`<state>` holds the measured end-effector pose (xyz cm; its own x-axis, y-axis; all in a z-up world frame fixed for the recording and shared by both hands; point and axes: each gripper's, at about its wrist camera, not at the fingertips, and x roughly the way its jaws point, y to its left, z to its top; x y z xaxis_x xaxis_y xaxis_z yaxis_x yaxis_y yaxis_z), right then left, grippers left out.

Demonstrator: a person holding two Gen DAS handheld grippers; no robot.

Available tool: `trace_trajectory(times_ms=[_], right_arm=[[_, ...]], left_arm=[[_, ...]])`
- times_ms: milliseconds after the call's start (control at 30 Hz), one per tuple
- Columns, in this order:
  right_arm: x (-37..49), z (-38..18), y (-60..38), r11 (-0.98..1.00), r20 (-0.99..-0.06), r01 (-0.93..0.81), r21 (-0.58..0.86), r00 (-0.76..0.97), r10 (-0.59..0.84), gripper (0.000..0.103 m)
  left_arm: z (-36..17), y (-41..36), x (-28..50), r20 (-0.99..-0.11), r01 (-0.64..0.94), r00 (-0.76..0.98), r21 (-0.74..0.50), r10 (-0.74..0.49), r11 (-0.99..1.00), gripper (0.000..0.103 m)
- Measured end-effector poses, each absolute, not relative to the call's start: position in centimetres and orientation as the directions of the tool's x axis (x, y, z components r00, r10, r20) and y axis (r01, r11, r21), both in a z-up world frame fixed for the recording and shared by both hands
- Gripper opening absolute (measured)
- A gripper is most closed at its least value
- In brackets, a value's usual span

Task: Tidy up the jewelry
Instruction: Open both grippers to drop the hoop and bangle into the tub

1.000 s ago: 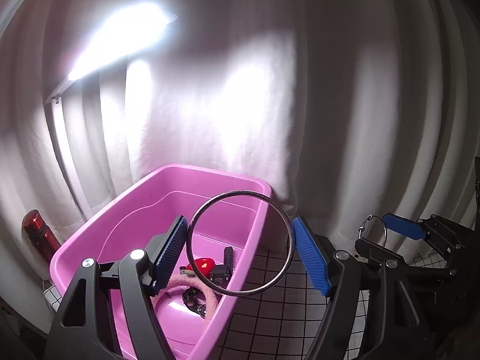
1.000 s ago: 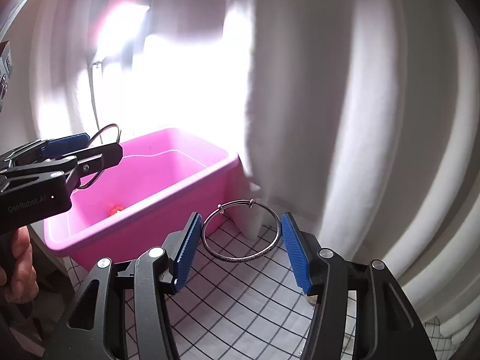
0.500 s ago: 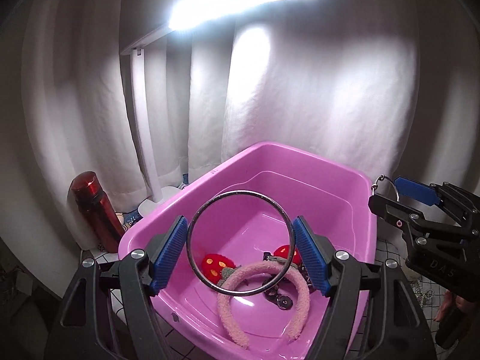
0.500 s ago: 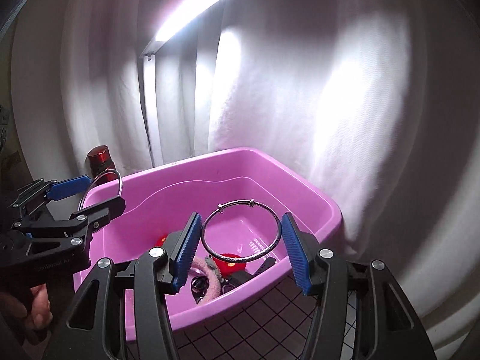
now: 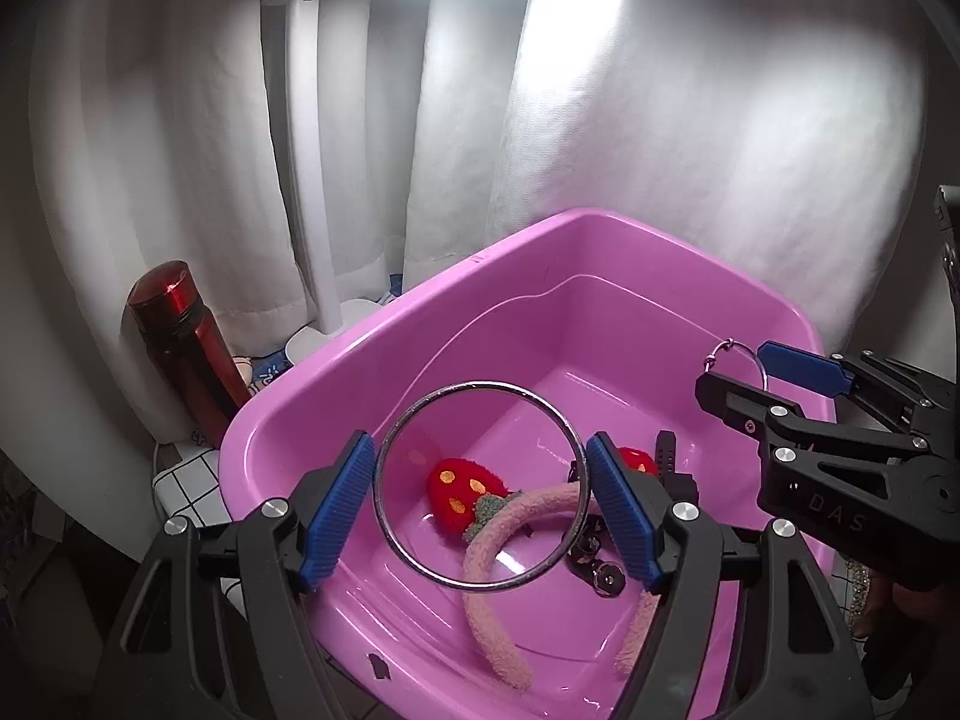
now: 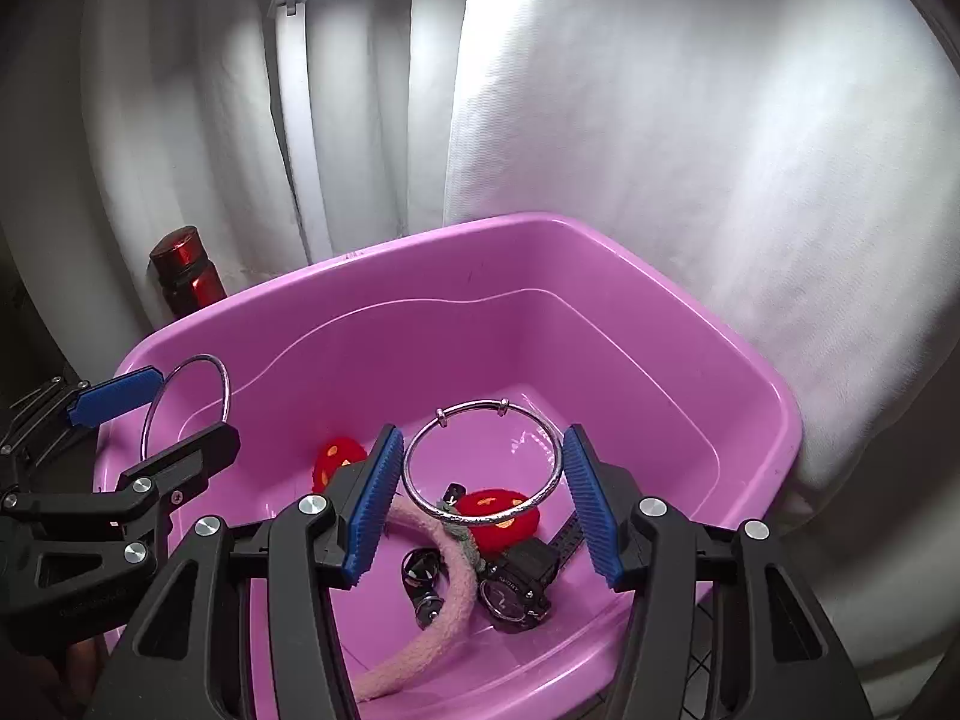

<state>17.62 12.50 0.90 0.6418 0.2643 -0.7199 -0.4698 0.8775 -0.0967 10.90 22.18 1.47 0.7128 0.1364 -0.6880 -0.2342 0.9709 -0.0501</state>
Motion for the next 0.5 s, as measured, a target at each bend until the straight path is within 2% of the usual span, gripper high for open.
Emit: trace_trajectory(times_ms=[133,200,233,500], right_arm=[[18.2,0.4,12.3,0.889,-0.742,-0.446,-0.109,0.631,0.225,0.054],[18.5,0.3,12.0,0.894,-0.749,-0.435,-0.103,0.625,0.218,0.055],[18.6,0.4,11.9,0.898,-0.750,-0.427,-0.105,0.627,0.211,0.056],[18.4,0.6,11.3,0.907,-0.746,-0.409,-0.099,0.634,0.204,0.057]], left_arm=[[1.1,22.2,11.3,-0.708,-0.248,0.689,-0.029,0.155,0.968,0.073],[1.0,22.4,11.2,-0.708,-0.260,0.686,-0.025,0.167,0.965,0.086],[1.1,22.4,11.1,-0.705,-0.267,0.688,-0.027,0.171,0.963,0.088],[1.5,22.4,11.1,-0.715,-0.291,0.676,-0.037,0.178,0.956,0.088]])
